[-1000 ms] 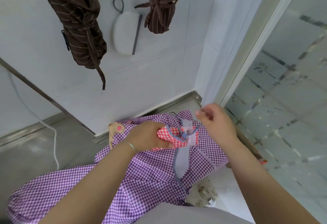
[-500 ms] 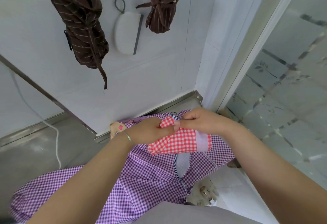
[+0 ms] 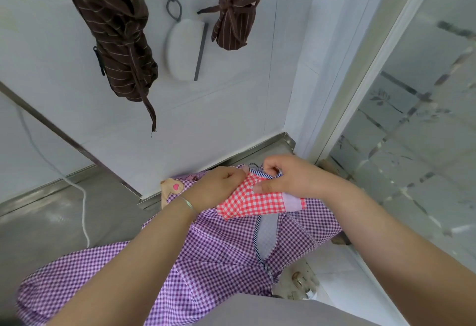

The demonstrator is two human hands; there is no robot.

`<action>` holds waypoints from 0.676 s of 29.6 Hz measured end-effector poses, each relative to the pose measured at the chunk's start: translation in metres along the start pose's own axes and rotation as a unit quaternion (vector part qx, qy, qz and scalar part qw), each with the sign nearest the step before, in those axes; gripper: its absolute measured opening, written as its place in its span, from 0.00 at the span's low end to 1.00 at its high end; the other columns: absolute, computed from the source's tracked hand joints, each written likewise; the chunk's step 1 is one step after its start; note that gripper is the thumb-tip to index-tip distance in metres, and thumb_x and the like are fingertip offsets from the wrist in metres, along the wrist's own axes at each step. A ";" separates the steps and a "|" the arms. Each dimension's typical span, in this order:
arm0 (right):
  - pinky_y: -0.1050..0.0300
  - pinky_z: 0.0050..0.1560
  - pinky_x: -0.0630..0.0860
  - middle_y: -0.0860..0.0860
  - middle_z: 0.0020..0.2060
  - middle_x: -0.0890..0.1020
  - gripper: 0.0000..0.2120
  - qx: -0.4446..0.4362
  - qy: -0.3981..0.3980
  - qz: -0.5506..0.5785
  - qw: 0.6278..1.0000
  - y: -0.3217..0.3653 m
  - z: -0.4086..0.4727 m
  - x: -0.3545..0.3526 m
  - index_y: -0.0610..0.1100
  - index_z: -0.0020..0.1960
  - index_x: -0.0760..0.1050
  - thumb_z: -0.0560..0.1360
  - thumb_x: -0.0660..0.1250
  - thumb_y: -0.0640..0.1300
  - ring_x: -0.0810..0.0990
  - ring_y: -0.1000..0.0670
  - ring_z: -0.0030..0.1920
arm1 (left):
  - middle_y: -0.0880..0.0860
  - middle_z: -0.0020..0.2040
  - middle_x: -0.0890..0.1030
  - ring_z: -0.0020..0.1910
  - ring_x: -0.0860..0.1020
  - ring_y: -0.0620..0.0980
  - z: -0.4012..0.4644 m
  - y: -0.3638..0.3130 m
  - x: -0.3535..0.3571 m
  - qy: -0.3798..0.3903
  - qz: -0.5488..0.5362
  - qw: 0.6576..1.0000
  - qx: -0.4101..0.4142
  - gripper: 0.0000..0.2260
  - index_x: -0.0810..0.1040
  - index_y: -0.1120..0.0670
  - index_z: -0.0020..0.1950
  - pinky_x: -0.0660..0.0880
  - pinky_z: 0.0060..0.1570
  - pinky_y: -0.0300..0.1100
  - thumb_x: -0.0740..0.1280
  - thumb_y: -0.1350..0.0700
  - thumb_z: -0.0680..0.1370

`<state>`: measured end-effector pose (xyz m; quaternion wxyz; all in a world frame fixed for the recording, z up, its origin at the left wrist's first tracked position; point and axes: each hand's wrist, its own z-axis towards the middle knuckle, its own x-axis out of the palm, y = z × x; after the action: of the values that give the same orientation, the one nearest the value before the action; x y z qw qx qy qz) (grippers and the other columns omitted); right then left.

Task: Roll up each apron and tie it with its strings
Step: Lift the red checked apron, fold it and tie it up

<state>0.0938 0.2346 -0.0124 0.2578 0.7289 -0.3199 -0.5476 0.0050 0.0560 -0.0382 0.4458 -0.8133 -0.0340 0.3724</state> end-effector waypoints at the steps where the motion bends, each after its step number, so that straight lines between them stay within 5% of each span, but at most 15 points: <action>1: 0.59 0.34 0.63 0.52 0.34 0.70 0.22 0.006 -0.013 0.004 1.000 0.000 0.000 0.005 0.48 0.35 0.62 0.70 0.73 0.56 0.67 0.54 0.35 | 0.52 0.39 0.81 0.40 0.78 0.51 -0.001 -0.001 0.003 -0.039 0.039 0.998 -0.003 0.19 0.76 0.54 0.43 0.75 0.47 0.49 0.56 0.42 0.81; 3: 0.57 0.36 0.65 0.52 0.34 0.70 0.21 0.024 -0.036 0.022 0.999 -0.003 0.001 0.011 0.47 0.35 0.62 0.70 0.73 0.56 0.69 0.53 0.36 | 0.50 0.43 0.79 0.42 0.77 0.50 0.001 0.004 0.010 -0.219 0.225 0.947 0.069 0.10 0.75 0.51 0.47 0.73 0.47 0.47 0.62 0.45 0.79; 5: 0.55 0.38 0.67 0.50 0.35 0.72 0.21 0.045 -0.046 0.064 0.996 -0.008 0.002 0.016 0.46 0.36 0.64 0.70 0.73 0.55 0.71 0.52 0.37 | 0.51 0.43 0.79 0.42 0.77 0.52 0.001 0.009 0.013 -0.368 0.327 0.843 0.220 0.07 0.78 0.54 0.44 0.70 0.50 0.47 0.67 0.51 0.76; 7: 0.55 0.39 0.67 0.47 0.36 0.72 0.21 0.062 -0.056 0.104 0.991 -0.012 0.004 0.018 0.45 0.36 0.64 0.70 0.73 0.56 0.71 0.50 0.37 | 0.52 0.40 0.81 0.41 0.78 0.52 0.000 0.014 0.015 -0.366 0.320 0.791 0.371 0.09 0.81 0.56 0.42 0.70 0.53 0.46 0.66 0.52 0.76; 9: 0.56 0.37 0.65 0.45 0.36 0.71 0.21 0.066 -0.074 0.136 0.986 -0.016 0.005 0.016 0.44 0.36 0.64 0.70 0.73 0.56 0.70 0.49 0.37 | 0.52 0.45 0.83 0.46 0.79 0.51 -0.003 0.017 0.017 -0.298 0.314 0.806 0.404 0.16 0.82 0.57 0.49 0.71 0.57 0.46 0.63 0.45 0.78; 13: 0.56 0.37 0.67 0.46 0.36 0.73 0.20 0.042 -0.073 0.125 0.989 -0.017 0.003 0.011 0.43 0.38 0.65 0.71 0.73 0.53 0.73 0.49 0.38 | 0.52 0.59 0.80 0.57 0.78 0.50 -0.005 0.020 0.021 -0.161 0.367 0.859 0.320 0.36 0.75 0.56 0.64 0.74 0.59 0.47 0.63 0.29 0.69; 17: 0.56 0.39 0.70 0.48 0.35 0.75 0.19 0.001 -0.075 0.096 0.992 -0.013 0.001 0.015 0.43 0.37 0.67 0.71 0.71 0.55 0.74 0.51 0.38 | 0.49 0.51 0.81 0.46 0.80 0.49 0.000 0.013 0.011 -0.130 0.333 0.872 0.335 0.30 0.75 0.54 0.60 0.75 0.44 0.41 0.69 0.34 0.68; 20: 0.58 0.43 0.75 0.52 0.37 0.81 0.21 0.029 0.010 0.132 0.991 -0.012 -0.005 -0.002 0.45 0.41 0.75 0.68 0.65 0.64 0.80 0.53 0.40 | 0.50 0.47 0.81 0.43 0.80 0.51 0.001 0.012 0.008 -0.171 0.371 0.833 0.373 0.25 0.75 0.53 0.56 0.76 0.41 0.44 0.64 0.35 0.70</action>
<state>0.1004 0.2439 -0.0185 0.3096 0.6929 -0.4264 -0.4922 0.0068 0.0523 -0.0520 0.5309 -0.4602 0.3363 0.6271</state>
